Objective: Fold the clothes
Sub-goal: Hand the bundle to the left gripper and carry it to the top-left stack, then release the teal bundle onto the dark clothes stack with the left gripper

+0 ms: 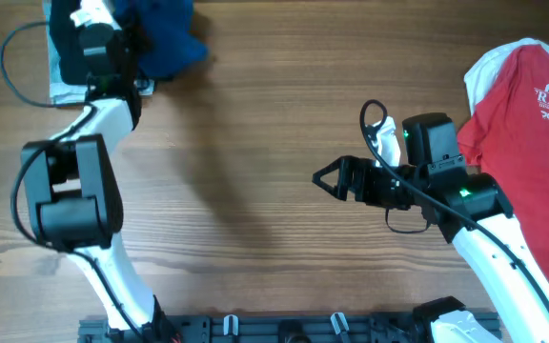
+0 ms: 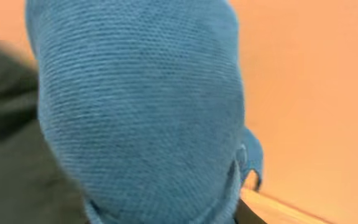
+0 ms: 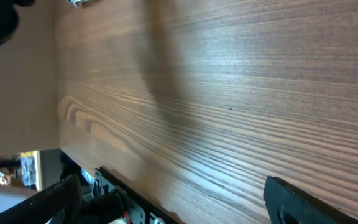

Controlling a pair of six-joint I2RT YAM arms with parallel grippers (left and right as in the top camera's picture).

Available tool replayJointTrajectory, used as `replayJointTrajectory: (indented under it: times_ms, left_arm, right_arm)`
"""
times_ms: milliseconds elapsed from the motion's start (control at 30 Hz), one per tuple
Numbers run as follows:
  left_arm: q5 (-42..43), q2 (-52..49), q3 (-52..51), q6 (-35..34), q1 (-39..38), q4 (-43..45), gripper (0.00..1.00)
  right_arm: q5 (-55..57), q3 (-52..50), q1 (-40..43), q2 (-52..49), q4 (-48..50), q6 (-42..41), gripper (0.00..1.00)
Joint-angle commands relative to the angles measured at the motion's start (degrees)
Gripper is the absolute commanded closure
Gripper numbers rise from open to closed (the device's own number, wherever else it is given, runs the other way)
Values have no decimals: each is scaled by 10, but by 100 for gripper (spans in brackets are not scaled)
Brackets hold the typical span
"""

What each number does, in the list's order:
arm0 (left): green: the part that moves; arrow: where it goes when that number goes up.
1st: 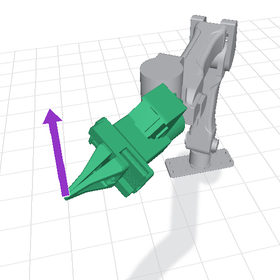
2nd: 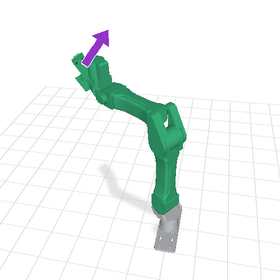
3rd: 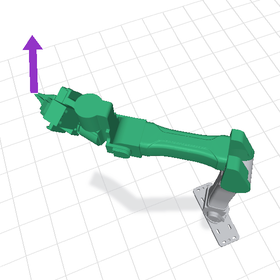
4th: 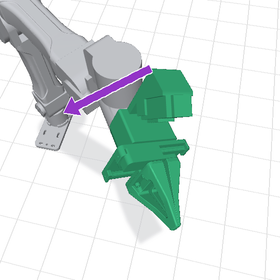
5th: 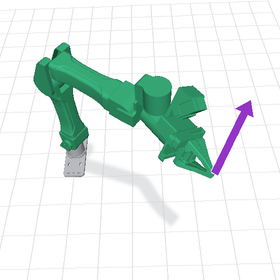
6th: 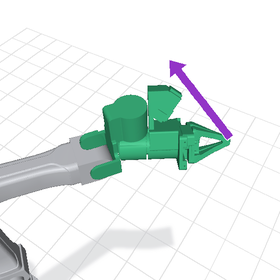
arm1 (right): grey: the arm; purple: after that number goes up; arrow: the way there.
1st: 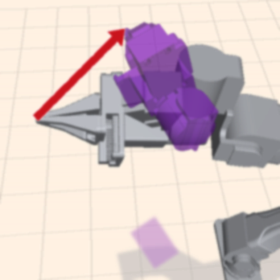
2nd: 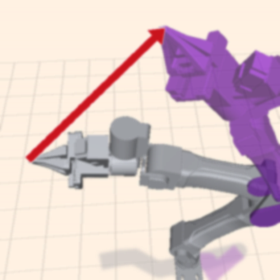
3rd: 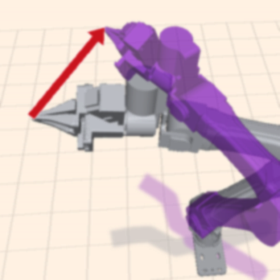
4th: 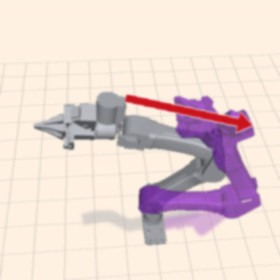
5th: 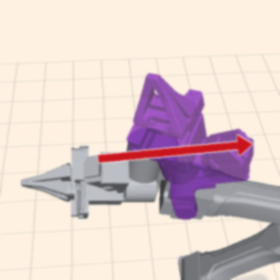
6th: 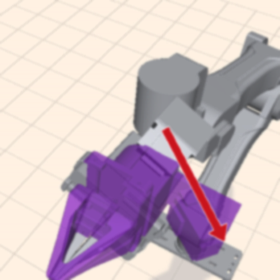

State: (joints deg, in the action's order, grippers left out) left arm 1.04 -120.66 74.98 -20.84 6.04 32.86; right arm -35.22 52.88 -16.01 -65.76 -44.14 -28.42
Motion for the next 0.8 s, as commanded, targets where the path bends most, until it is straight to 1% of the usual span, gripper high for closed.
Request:
replayJointTrajectory:
  times_ms: [0, 133, 167, 200, 233, 267, 367, 567, 700, 767]
  left_arm:
    - [-90, -17, 13, -9, 39, 8, 66]
    - [-91, -17, 13, -9, 89, 21, 64]
    - [-91, -17, 13, -9, 98, 21, 62]
    - [-90, -17, 13, -9, 107, 19, 51]
    - [-90, -17, 13, -9, 113, 14, 49]
    - [-90, -17, 13, -9, 116, 4, 40]
    - [-90, -17, 13, -9, 116, -20, 0]
    - [-97, 5, 13, -4, 120, -55, 0]
    - [-102, 75, 13, -4, 122, -107, 0]
    - [-132, 142, 13, -4, 123, -162, 0]
  right_arm:
    - [9, -1, 1, 7, -6, -2, 6]
    - [9, -1, 1, 7, -13, -1, 6]
    - [9, -1, 1, 7, -16, 0, 6]
    - [9, -1, 1, 7, -17, 0, 6]
    - [9, -1, 1, 7, -18, 0, 6]
    - [9, -1, 1, 7, -18, 0, 6]
    - [9, -1, 1, 7, -18, -1, 6]
    - [9, -1, 1, 7, -17, 0, 5]
    - [9, -1, 1, 7, -16, 2, 4]
    - [7, -1, 1, 7, -18, 12, 4]
